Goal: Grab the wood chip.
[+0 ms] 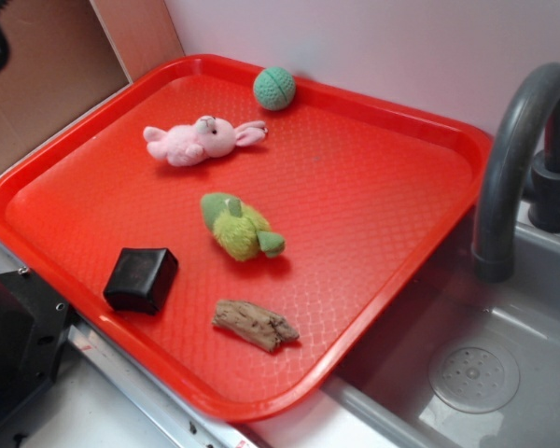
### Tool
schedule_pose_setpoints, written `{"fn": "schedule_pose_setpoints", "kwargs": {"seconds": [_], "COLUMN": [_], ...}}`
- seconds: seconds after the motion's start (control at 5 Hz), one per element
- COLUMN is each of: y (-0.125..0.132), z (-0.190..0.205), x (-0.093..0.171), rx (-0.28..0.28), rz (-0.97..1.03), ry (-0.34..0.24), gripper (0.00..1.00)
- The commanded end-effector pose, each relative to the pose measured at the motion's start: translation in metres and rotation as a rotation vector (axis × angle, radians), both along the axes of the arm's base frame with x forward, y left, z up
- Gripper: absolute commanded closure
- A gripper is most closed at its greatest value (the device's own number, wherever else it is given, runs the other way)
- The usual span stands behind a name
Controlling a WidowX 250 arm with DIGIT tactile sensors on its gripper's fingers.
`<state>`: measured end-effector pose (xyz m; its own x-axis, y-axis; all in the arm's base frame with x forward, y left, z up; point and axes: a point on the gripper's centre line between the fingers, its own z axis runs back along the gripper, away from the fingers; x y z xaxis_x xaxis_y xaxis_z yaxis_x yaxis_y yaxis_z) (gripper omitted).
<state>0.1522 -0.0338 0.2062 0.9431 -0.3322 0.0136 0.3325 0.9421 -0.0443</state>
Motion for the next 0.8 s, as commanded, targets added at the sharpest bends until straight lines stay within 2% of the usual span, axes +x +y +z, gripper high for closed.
{"fn": "schedule_pose_setpoints", "kwargs": {"seconds": [0.0, 0.2, 0.6], "y": [-0.048, -0.07, -0.101], "z": [-0.033, -0.051, -0.081], "x": [0.033, 0.037, 0.023], "rx": [0.063, 0.105, 0.088], "rz": [-0.377, -0.504, -0.675], "ry": [-0.068, -0.083, -0.043], "gripper": [0.0, 0.0, 0.0]}}
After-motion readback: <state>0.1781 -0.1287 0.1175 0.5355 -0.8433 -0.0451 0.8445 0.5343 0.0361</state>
